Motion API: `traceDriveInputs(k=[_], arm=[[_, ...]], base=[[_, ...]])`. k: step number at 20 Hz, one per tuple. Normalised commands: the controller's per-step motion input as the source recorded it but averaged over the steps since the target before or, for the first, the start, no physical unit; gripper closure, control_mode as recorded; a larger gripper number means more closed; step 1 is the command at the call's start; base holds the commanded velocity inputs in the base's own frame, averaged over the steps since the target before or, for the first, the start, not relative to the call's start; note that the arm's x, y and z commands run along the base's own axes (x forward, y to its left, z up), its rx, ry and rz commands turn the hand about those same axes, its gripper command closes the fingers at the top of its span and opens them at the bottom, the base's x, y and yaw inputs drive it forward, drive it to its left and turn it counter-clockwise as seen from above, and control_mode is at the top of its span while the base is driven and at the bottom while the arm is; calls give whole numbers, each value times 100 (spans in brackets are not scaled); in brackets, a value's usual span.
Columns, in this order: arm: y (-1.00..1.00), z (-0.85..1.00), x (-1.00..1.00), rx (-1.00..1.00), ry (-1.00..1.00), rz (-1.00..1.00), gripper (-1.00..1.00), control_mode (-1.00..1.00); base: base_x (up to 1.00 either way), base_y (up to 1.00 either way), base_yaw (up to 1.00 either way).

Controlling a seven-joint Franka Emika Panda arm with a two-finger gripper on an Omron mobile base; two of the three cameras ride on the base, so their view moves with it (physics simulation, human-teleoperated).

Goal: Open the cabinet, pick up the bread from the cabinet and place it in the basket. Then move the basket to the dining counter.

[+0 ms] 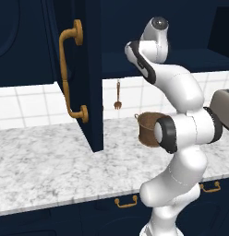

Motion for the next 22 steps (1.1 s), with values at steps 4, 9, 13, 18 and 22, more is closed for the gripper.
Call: traceDriveInputs(k=[4,9,13,18,22], arm=[[0,-8,7,0,5,0,100,-100],[0,-10,-30,-1,-1,0,100,-100],[0,-9,-82,-6,-15,0,100,-100],[0,0,-100,-2,-9,0,100,-100],[0,4,-100,0,0,0,100,-100]], base=[[0,0,0],[0,0,0],[0,0,0],[0,0,0],[0,0,0]])
